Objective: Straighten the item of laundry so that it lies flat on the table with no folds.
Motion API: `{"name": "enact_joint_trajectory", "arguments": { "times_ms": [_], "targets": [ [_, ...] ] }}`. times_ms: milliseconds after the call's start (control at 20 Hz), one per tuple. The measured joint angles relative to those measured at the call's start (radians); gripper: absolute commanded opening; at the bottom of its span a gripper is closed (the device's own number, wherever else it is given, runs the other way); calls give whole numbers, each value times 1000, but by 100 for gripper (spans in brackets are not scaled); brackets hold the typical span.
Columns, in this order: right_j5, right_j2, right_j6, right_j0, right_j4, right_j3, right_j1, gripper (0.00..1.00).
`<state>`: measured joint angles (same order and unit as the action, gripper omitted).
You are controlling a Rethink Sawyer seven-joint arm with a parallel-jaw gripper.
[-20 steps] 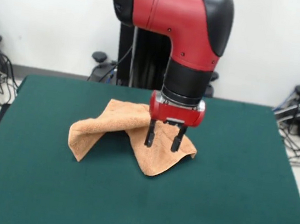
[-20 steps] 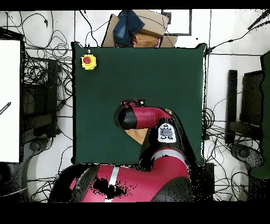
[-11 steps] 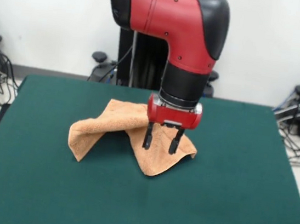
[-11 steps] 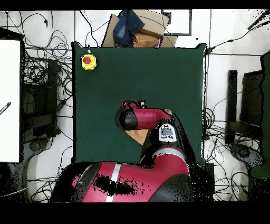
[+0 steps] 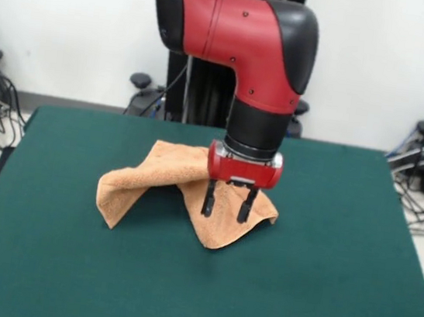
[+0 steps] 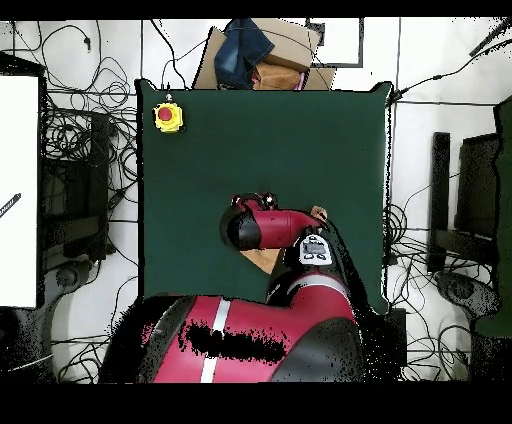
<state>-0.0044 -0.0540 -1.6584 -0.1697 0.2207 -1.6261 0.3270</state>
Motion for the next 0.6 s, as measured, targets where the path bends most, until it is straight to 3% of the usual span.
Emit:
{"name": "enact_joint_trajectory", "arguments": {
  "times_ms": [600],
  "targets": [
    [-116, -17, 0, -1, 0, 0, -68, 100]
  ]
}}
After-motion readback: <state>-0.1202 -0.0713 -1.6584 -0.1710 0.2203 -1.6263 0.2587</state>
